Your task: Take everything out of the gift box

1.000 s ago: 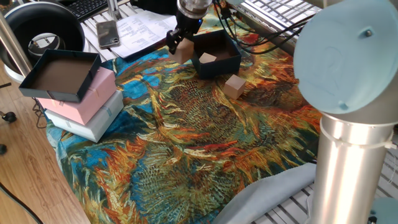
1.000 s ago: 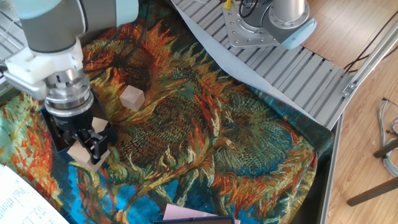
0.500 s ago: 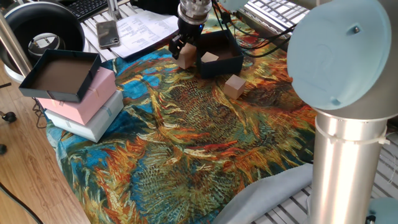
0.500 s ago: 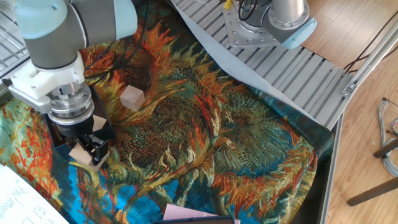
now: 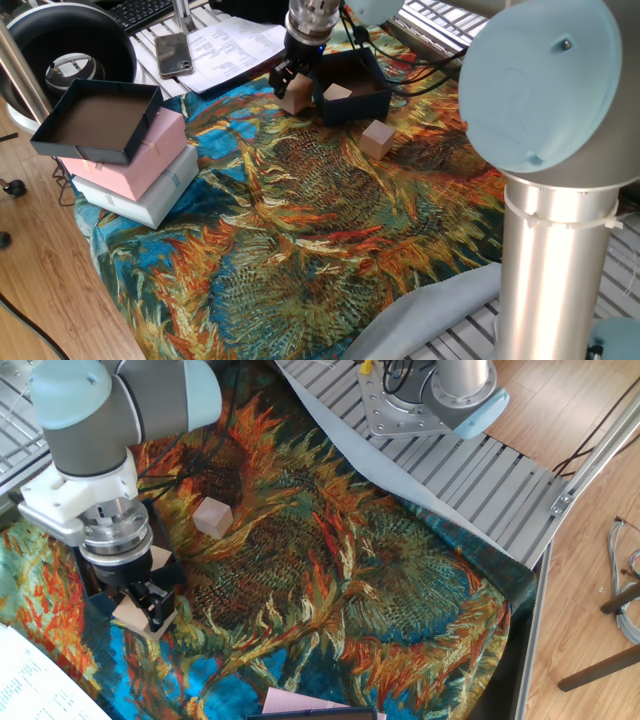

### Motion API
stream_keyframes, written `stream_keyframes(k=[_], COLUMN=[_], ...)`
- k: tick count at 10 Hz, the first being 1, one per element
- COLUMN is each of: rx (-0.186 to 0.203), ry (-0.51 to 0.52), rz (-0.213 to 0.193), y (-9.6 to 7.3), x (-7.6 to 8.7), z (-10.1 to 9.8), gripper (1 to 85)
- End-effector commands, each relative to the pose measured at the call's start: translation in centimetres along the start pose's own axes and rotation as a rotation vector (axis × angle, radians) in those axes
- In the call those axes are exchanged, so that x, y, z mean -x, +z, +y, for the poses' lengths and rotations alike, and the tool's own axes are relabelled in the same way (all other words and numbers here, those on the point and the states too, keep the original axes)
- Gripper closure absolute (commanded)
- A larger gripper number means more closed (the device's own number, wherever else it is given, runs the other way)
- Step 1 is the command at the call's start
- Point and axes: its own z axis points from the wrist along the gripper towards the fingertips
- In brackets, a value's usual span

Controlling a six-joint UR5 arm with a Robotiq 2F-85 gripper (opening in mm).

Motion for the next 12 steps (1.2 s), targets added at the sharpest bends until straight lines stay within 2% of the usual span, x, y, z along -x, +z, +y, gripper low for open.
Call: stream_keyframes(k=[1,3,7,10,12], rx=[0.02,0.023,0.0,0.002,0.024], ry=[-0.006,-0.024,-0.057,-0.068,-0.095], rz=[-0.025,-0.032,-0.018,-0.011,-0.017], y=[0.5,1.0,1.1,-0.1,-0.7], x=[0.7,1.0,0.7,0.5,0.7], z=[0.2,0.2,-0.4,-0.1,0.1], gripper=[34.0,33.0,20.0,13.7,5.0])
